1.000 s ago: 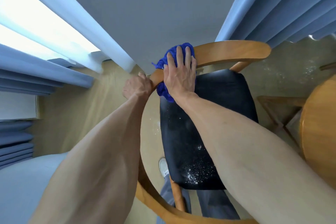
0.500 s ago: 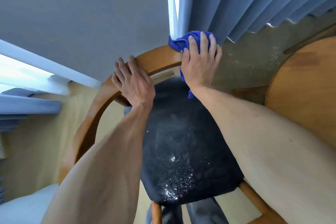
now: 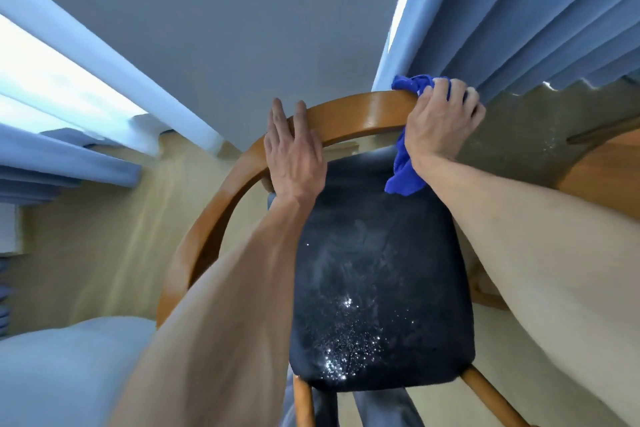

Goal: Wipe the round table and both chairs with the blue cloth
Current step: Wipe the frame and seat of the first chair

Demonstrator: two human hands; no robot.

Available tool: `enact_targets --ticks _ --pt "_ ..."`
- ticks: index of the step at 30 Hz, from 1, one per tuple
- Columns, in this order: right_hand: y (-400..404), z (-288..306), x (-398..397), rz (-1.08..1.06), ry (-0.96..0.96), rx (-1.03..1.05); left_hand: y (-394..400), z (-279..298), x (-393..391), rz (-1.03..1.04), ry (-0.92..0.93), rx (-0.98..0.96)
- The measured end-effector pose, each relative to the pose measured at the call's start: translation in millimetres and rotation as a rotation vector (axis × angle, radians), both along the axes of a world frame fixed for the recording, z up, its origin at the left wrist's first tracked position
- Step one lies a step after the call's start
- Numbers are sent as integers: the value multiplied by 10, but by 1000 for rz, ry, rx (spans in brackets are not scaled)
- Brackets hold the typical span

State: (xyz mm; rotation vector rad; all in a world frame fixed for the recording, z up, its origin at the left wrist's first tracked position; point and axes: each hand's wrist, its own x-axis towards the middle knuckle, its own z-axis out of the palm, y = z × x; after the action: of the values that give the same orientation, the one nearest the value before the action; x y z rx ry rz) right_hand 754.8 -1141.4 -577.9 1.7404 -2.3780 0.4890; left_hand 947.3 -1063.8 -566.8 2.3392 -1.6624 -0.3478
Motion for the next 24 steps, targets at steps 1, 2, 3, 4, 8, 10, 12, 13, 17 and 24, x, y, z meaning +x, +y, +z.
enact_targets --ticks 1,2,3,4,8,10,12,13,17,24 --pt "-13 32 36 -10 -4 33 13 38 137 18 9 11" --pt "-31 61 63 -17 -4 72 18 74 280 75 6 34" --pt "-50 97 97 -22 -4 115 33 85 453 153 3 73" --pt "-77 132 138 -22 -1 145 61 127 631 247 13 137" --pt "-219 267 458 40 27 300 343 173 1413 572 190 534" --pt "-283 350 749 86 38 423 547 189 1632 603 206 699" --pt "-283 427 1165 182 26 546 722 222 1724 661 276 774" --pt "-242 457 1397 248 18 603 792 195 1771 665 309 771" --pt "152 533 2291 484 25 743 921 56 1886 738 425 601" --pt "1090 526 3424 626 -194 962 1304 70 2198 796 535 312"
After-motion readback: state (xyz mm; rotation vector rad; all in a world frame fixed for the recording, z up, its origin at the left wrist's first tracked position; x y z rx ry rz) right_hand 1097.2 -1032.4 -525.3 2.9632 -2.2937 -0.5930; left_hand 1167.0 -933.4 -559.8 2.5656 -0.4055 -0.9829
